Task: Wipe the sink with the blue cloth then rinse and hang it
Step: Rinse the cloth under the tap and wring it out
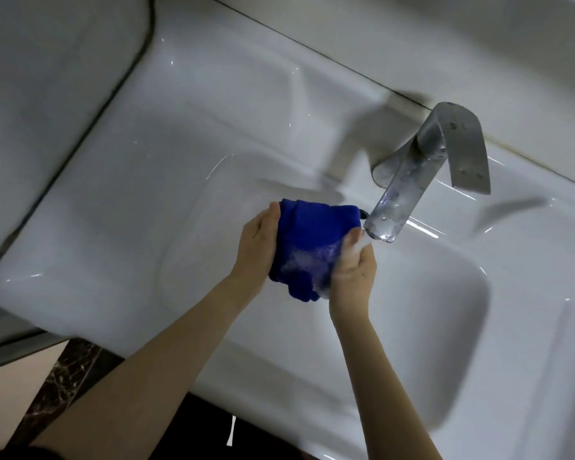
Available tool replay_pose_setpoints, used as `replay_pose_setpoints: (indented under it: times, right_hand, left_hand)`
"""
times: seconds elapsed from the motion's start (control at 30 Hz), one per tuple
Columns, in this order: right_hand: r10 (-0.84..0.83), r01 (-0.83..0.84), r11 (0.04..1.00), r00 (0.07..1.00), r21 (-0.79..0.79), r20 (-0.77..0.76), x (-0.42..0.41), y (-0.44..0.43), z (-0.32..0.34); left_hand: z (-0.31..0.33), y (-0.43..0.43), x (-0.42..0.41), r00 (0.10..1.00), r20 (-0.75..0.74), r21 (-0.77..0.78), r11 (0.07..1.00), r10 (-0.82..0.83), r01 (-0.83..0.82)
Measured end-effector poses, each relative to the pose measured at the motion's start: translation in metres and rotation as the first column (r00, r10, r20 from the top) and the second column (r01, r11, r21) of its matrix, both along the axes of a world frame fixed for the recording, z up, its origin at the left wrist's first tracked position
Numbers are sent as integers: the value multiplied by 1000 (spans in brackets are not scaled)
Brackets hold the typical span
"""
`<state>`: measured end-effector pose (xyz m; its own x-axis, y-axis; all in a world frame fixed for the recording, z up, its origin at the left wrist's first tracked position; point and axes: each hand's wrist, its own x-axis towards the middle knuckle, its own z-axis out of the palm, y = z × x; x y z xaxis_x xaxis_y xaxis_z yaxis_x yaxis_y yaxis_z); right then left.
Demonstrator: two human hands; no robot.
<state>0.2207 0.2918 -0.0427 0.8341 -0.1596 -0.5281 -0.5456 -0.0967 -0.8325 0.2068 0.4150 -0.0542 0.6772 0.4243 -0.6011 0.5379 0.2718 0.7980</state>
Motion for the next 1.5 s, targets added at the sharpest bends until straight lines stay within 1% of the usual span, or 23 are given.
replay_pose_setpoints:
  times: [0.1,0.23,0.33,0.47,0.57,0.6,0.67,0.7,0.73,0.77,0.8,0.83,0.93,0.97,1.03,1.1,1.13,1.17,1.23,1.3,1.37,1.47,1.5]
  right_hand:
    - [27,-27,999,1000,-20,-12,-8,4,3]
    - [-55,55,996,998,-70,11,-32,-28,2]
    - [-106,111,988,993,-109,48,-45,-58,2]
    - [-165,168,985,984,-36,59,-37,-68,11]
    - [26,-23,999,995,-27,95,-45,-39,13]
    - [87,-81,995,991,-60,101,-42,-30,11]
    - [125,-112,976,990,-187,61,-15,-20,1]
    - [130,-124,966,991,-225,11,7,-20,-2]
    - [134,-137,967,991,-212,-29,26,-22,-7]
    - [127,-135,977,990,-166,-54,37,-22,-8]
    - [116,-123,985,992,-122,-57,38,-22,-9]
    - [107,-112,991,992,-79,-60,28,-19,-5]
    - [117,-117,993,993,28,2,-24,-2,6]
    - [112,-112,994,994,4,2,-26,0,7]
    - [26,-27,1000,994,-12,-104,0,-4,0]
    - [10,-5,999,988,34,-157,28,-12,1]
    - [-11,24,996,987,84,-162,30,-14,0]
    - [6,5,997,990,76,-140,22,-10,3]
    - [54,-55,998,998,-21,-17,-7,-3,11]
    - [83,-82,995,996,-52,22,-22,0,12]
    - [34,-39,992,999,-123,-39,-2,-10,0]
    - [-37,31,998,995,-57,-93,20,-21,-11]
    - [-51,49,999,994,-21,-100,12,-17,-7]
  left_hand:
    - [-5,2,-9,999,-28,-6,1000,25,-25]
    - [-7,-33,-23,995,-65,-58,996,-75,71]
    - [-7,-64,-29,989,-50,-128,983,-142,134]
    - [1,-80,-11,991,-18,-246,961,-132,123]
    - [-3,-70,9,992,-34,-394,913,-124,100]
    - [-2,-68,13,989,-58,-461,882,-136,94]
    - [0,-66,10,984,-93,-477,874,-149,87]
    - [-1,-68,4,981,-111,-453,887,-159,92]
    - [-2,-71,-2,974,-128,-392,912,-185,121]
    - [-1,-69,-5,964,-116,-263,943,-240,203]
    - [2,-66,-5,952,-81,-95,953,-294,286]
    - [2,-60,-1,945,-65,25,946,-320,322]
    - [0,-36,20,984,-103,-59,988,-147,142]
    - [1,-37,23,981,-103,-41,986,-166,163]
    - [4,-52,13,964,-101,38,967,-246,251]
    - [13,-63,-1,964,-88,4,968,-251,252]
    - [14,-62,0,967,-83,-4,971,-239,239]
    - [11,-57,5,966,-97,10,970,-241,243]
    - [4,-45,20,975,-90,16,979,-202,204]
    - [0,-44,21,969,-79,22,972,-232,234]
    - [4,-59,-1,947,-108,78,947,-304,313]
    - [17,-68,-14,957,-55,28,958,-284,286]
    - [14,-63,-9,959,-62,70,957,-278,282]
